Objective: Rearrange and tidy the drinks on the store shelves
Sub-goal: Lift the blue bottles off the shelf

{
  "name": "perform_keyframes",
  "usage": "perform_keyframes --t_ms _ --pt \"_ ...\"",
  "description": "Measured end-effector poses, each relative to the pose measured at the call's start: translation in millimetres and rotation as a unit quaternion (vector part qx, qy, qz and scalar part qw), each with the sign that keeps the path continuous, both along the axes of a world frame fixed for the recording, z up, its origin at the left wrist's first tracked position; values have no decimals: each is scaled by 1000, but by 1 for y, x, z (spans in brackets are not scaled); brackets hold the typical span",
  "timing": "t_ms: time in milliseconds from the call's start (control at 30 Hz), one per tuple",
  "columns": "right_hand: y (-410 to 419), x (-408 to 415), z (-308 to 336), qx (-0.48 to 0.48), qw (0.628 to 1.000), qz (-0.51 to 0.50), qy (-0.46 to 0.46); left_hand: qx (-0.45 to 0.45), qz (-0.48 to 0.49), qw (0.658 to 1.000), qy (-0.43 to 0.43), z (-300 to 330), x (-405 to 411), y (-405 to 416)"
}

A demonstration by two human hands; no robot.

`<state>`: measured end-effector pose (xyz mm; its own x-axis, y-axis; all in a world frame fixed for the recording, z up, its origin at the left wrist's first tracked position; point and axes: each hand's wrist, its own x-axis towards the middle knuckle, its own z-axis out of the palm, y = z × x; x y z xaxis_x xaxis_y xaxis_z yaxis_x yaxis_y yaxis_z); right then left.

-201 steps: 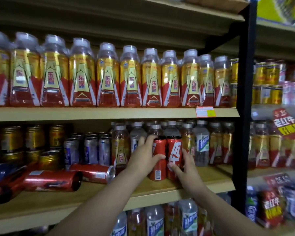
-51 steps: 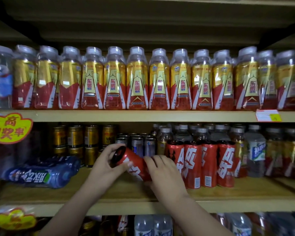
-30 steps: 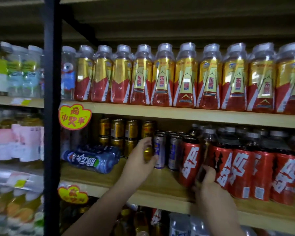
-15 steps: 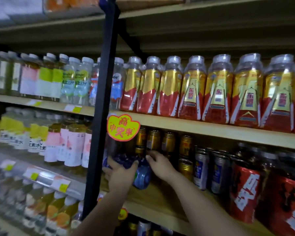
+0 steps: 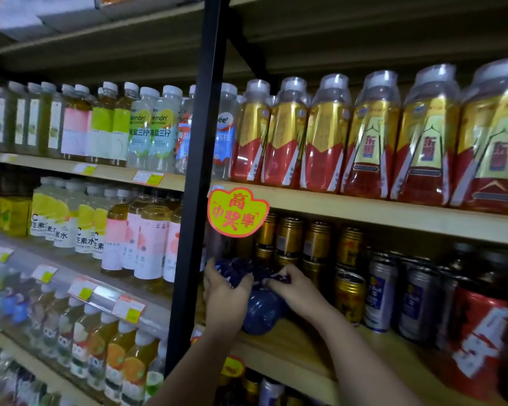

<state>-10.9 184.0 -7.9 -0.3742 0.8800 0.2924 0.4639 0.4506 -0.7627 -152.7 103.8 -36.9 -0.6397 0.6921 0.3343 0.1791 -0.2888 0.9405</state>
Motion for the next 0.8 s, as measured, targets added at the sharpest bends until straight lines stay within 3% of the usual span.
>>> perform_keyframes --t_ms 200,333,467,633,800 --pt "-40 16 -10 4 997 -11 70 50 -63 997 2 6 2 -23" --pt "-58 40 -20 3 988 9 155 103 -97 988 54 13 15 -32" --pt "-66 77 -21 -100 966 56 231 128 -128 974 140 19 39 -37" --pt "-67 119 -11 -127 976 86 155 175 -157 953 191 14 64 -34" --pt "-73 133 -13 -66 992 73 73 199 -189 945 178 12 69 -31"
